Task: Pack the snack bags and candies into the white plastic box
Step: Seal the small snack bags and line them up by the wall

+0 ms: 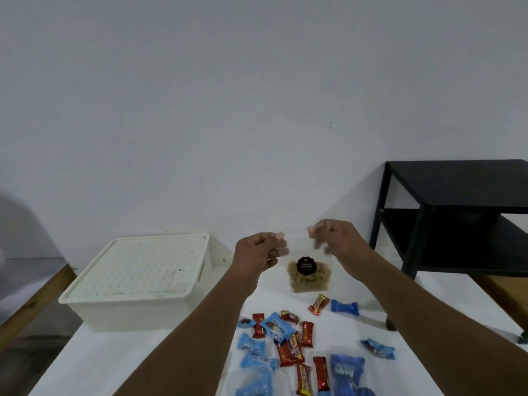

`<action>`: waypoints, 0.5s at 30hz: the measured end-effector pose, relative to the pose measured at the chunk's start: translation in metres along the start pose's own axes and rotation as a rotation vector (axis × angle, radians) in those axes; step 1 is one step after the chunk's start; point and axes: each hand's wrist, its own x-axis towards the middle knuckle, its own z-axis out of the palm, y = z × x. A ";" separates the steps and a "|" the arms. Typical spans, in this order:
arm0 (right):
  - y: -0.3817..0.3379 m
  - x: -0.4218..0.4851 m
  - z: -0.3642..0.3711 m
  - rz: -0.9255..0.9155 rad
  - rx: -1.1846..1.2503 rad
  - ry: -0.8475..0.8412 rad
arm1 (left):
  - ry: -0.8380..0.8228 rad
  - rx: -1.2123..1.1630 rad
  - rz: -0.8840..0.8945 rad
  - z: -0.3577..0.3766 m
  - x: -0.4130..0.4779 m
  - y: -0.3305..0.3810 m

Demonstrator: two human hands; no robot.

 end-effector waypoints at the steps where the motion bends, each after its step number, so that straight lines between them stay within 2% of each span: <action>1: 0.000 -0.001 0.000 0.017 0.024 -0.004 | 0.009 0.005 0.005 0.003 -0.001 0.001; 5: 0.007 -0.005 0.006 0.080 0.092 -0.035 | 0.028 0.115 0.054 0.009 -0.004 0.008; 11: 0.003 0.001 0.006 -0.011 0.004 -0.013 | 0.004 0.166 0.044 0.008 -0.005 0.011; 15: 0.003 0.002 0.004 -0.004 0.054 -0.016 | 0.002 0.175 0.071 0.007 -0.006 0.014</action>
